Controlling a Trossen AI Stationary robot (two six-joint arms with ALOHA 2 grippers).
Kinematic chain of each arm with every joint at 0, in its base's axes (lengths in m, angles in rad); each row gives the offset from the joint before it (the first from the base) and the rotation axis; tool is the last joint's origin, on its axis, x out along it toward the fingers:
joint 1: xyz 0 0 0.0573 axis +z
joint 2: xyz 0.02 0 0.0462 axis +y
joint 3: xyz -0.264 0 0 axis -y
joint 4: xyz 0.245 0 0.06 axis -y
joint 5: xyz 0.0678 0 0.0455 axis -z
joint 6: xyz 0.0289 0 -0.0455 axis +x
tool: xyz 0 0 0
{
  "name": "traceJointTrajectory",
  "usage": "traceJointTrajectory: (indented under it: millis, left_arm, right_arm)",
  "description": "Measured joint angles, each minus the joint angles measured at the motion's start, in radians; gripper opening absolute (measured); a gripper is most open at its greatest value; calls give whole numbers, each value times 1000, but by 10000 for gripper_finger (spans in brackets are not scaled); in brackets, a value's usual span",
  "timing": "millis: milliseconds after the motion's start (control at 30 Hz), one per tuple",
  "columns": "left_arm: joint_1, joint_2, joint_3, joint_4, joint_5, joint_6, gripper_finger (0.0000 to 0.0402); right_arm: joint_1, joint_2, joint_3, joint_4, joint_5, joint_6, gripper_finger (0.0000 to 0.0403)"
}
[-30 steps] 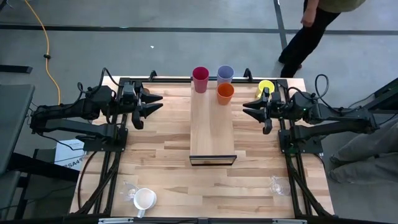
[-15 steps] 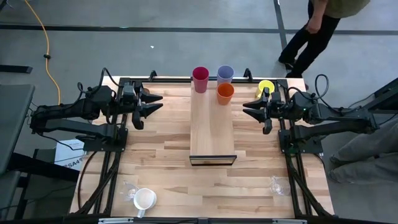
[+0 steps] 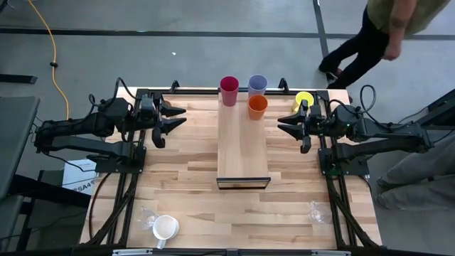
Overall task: Stack small to large cups/mugs on shelf
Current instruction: Put the white cup on the shelf
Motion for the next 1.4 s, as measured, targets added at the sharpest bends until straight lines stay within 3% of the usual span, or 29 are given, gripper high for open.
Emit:
traceJointTrajectory:
  millis: [200,333,500,833,1133,1400]
  left_arm:
    - [-79,11,5,-44,-5,7,145]
    - [-210,74,77,-255,-74,6,145]
    - [-404,202,187,-486,-158,-45,145]
    - [-753,513,393,-865,-169,-297,145]
    - [-912,685,430,-868,-99,-581,145]
    - [-950,798,430,-861,-58,-718,145]
  right_arm:
    - [0,0,0,0,0,0,99]
    - [0,0,0,0,0,0,99]
    - [0,0,0,0,0,2,99]
    - [0,1,0,0,0,3,99]
    - [0,1,1,-6,0,3,99]
    - [0,1,1,-20,0,3,99]
